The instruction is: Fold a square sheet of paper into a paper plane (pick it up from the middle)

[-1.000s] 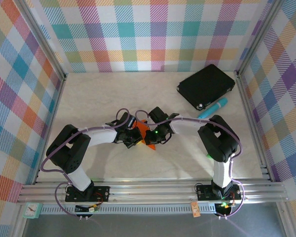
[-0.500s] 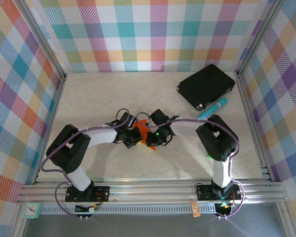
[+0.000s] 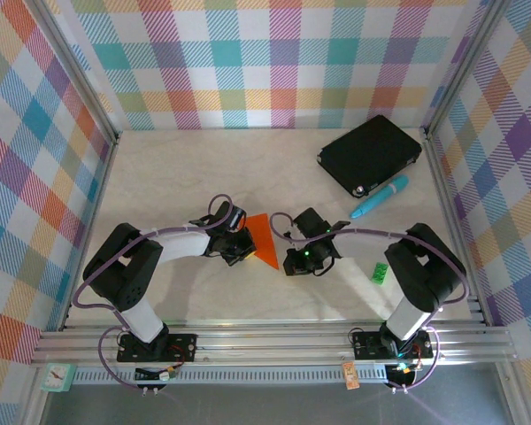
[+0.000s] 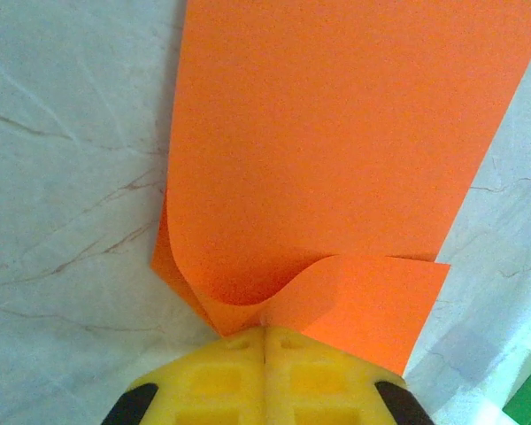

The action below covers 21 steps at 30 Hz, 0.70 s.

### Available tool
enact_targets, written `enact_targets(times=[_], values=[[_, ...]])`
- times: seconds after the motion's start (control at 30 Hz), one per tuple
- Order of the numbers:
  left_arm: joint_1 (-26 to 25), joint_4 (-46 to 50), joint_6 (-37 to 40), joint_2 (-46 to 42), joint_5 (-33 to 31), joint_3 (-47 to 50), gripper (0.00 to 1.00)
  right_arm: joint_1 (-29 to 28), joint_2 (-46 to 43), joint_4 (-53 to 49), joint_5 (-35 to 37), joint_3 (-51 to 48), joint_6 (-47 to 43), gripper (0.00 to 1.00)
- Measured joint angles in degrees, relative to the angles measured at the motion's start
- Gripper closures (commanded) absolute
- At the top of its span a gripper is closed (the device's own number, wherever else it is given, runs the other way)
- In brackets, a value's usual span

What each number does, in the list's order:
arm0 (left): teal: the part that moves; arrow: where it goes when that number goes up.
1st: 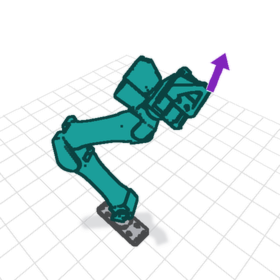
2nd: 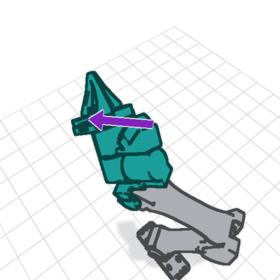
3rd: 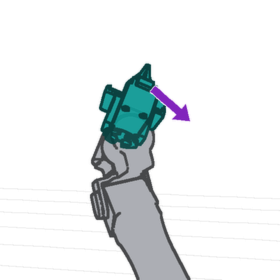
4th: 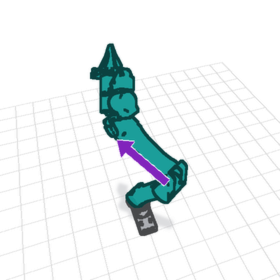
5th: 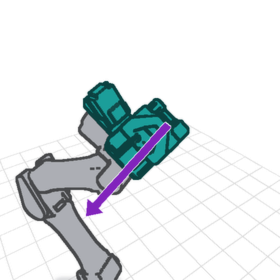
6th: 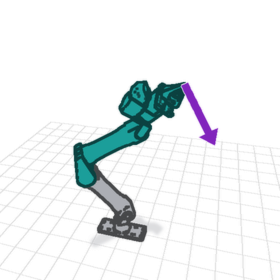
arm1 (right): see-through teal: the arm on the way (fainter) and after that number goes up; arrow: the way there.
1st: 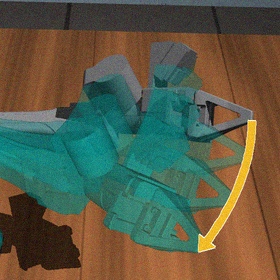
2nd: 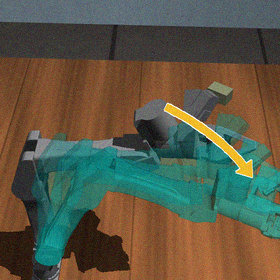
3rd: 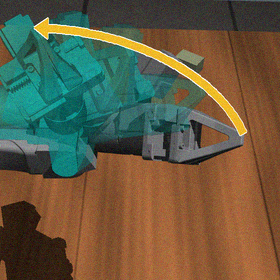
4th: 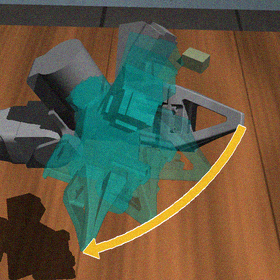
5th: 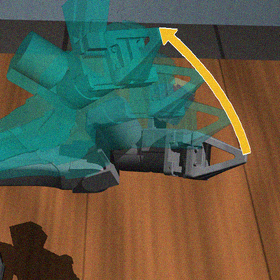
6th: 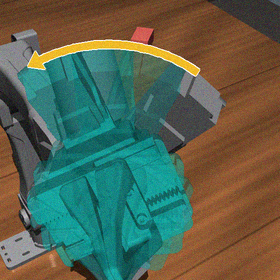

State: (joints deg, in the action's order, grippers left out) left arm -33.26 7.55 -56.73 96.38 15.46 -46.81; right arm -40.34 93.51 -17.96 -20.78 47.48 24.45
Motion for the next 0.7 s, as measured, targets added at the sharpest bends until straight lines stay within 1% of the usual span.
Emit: enact_targets(times=[0.07,0.2,0.4,0.7], values=[[0.0,0.0,0.2,0.0,0.0,-0.1,1.0,0.2,-0.9,0.0,0.0,1.3,0.7,0.91],[0.0,0.3,0.7,0.0,0.0,-0.3,1.0,0.2,0.7,1.3,-0.5,5.3,2.0,0.97],[0.0,1.1,0.9,0.2,0.0,-0.7,1.0,0.2,6.4,1.9,-1.4,9.1,2.4,0.98],[0.0,1.4,1.9,0.2,0.0,-1.0,1.0,-0.2,11.6,0.5,-0.7,11.0,2.4,1.0]])
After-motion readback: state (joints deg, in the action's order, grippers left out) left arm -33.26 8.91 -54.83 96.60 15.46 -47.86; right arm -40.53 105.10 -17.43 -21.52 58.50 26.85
